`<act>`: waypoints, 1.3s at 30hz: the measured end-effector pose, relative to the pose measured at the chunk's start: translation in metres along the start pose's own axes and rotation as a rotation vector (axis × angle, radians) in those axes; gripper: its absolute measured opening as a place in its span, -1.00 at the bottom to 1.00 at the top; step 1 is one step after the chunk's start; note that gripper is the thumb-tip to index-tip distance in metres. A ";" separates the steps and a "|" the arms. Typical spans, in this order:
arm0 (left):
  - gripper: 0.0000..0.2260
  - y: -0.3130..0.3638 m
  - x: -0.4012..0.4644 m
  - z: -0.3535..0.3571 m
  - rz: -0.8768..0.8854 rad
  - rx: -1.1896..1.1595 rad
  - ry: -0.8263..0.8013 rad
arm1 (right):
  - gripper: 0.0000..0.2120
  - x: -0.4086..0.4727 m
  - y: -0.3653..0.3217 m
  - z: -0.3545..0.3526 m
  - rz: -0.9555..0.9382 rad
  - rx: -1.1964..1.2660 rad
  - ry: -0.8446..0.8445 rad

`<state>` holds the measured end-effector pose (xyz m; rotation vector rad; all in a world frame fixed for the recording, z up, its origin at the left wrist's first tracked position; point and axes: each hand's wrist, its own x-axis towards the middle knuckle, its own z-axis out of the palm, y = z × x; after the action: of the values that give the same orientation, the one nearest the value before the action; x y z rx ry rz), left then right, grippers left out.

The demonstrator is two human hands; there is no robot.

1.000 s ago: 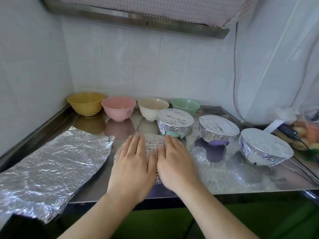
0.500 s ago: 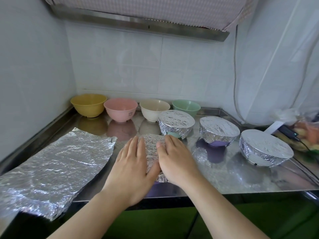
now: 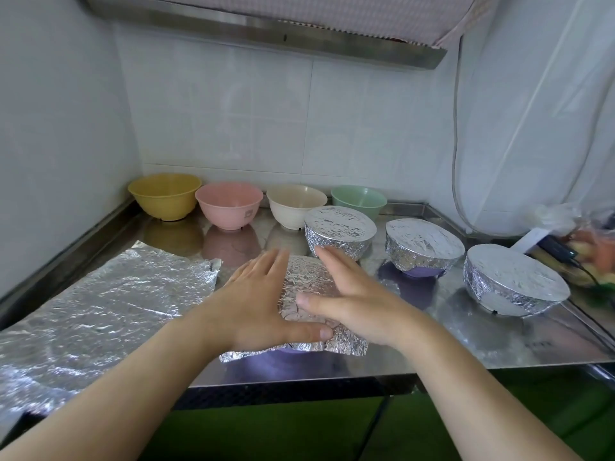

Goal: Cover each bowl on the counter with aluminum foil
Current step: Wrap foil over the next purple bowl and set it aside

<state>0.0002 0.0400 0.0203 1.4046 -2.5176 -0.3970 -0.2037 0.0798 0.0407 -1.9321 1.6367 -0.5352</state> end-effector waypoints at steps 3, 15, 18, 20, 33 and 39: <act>0.41 -0.002 0.000 0.003 0.002 -0.023 0.014 | 0.16 0.001 0.005 0.006 -0.009 -0.044 -0.056; 0.46 -0.006 -0.008 0.007 0.074 -0.079 0.110 | 0.31 0.005 0.016 0.010 -0.009 -0.122 -0.098; 0.43 -0.006 -0.009 0.008 0.079 -0.056 0.127 | 0.32 0.003 0.019 0.009 -0.023 -0.123 -0.097; 0.42 -0.007 -0.010 0.010 0.081 -0.042 0.143 | 0.35 0.002 0.021 0.009 -0.037 -0.117 -0.092; 0.39 -0.013 -0.012 0.017 0.134 0.033 0.186 | 0.36 -0.004 0.028 0.017 -0.112 -0.163 0.007; 0.44 -0.018 -0.017 0.009 0.149 -0.111 0.074 | 0.36 -0.003 0.033 0.021 -0.149 -0.170 0.032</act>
<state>0.0204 0.0460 0.0048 1.1612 -2.4790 -0.4410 -0.2168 0.0826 0.0034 -2.1939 1.6117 -0.5012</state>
